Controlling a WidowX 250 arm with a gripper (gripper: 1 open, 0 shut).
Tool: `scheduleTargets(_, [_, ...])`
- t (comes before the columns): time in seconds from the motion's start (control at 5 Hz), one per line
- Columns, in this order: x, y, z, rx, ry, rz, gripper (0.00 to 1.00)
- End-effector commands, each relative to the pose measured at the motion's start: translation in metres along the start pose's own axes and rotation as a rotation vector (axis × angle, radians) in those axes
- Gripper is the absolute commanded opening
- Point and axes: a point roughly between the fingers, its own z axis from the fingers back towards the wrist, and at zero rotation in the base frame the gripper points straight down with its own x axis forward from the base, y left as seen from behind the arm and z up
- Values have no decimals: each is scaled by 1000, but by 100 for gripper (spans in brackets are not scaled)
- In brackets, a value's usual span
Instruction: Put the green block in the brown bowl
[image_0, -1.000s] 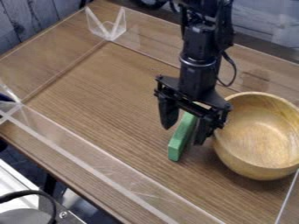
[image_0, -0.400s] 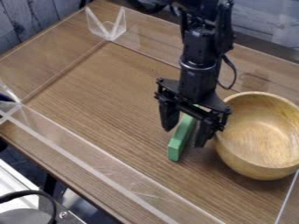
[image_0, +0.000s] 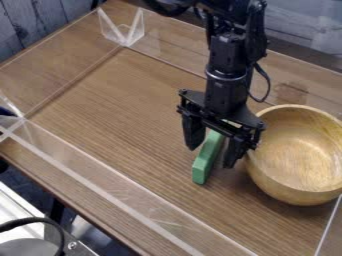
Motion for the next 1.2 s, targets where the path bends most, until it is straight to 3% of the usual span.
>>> scheduleTargets(0.0, [5,0,15,-9,-64,5,100])
scheduleTargets(1.0, [5,2,19,-15,-89,13,100])
